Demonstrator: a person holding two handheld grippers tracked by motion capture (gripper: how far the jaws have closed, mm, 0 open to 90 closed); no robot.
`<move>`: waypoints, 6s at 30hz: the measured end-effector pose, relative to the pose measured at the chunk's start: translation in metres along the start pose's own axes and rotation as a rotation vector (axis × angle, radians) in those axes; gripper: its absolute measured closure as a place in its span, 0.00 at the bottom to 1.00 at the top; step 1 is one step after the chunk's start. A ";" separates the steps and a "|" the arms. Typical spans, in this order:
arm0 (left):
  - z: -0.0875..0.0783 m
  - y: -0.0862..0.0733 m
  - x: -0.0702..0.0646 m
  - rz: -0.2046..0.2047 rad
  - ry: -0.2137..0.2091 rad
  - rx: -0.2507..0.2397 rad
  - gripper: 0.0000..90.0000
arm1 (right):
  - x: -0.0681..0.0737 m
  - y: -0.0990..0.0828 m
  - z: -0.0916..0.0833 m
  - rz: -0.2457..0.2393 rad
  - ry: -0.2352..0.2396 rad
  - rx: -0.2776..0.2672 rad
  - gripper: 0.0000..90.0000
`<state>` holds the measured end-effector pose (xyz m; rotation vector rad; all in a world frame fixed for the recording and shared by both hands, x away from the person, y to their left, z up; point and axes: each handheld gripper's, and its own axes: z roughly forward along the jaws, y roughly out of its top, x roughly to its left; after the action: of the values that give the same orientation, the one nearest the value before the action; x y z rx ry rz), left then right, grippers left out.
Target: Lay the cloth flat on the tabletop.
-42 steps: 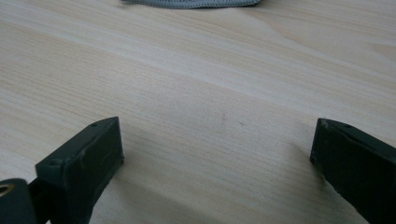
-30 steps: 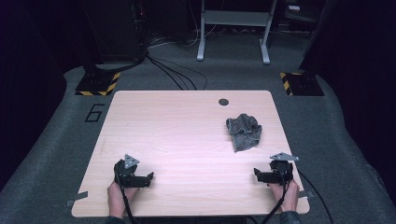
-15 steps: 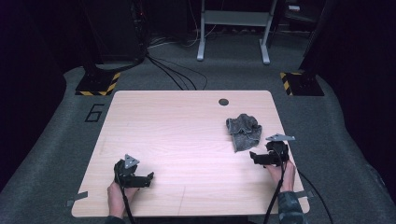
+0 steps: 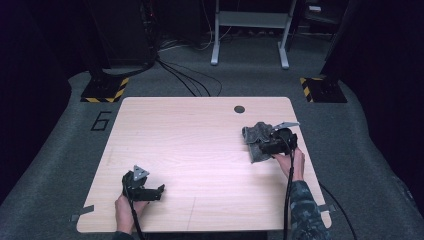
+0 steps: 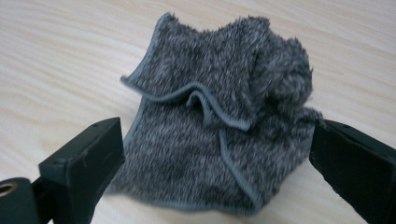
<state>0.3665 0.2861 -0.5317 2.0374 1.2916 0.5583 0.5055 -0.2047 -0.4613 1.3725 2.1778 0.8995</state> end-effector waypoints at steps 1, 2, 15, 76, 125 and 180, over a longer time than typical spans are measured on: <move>0.000 0.000 0.000 0.000 0.000 0.000 0.00 | -0.001 0.003 0.003 0.005 0.000 0.000 0.03; 0.000 0.000 0.000 -0.001 0.000 -0.001 0.00 | -0.002 0.006 0.006 0.004 -0.005 0.001 0.03; 0.000 0.000 0.000 0.001 -0.002 0.000 0.00 | -0.005 0.009 0.054 0.008 -0.021 0.070 0.18; 0.000 0.000 0.000 -0.001 -0.002 -0.002 0.00 | 0.108 -0.002 -0.035 -0.158 0.294 -0.092 0.91; 0.010 0.057 -0.110 0.320 -0.202 -0.054 0.28 | 0.185 -0.038 -0.018 -0.327 0.286 -0.001 0.80; 0.016 0.087 -0.061 0.235 -0.243 -0.027 0.96 | 0.224 -0.016 -0.010 -0.446 0.414 0.008 0.63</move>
<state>0.4054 0.1996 -0.4806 2.1723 0.9064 0.4131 0.3929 -0.0106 -0.4661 0.6877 2.6424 1.0599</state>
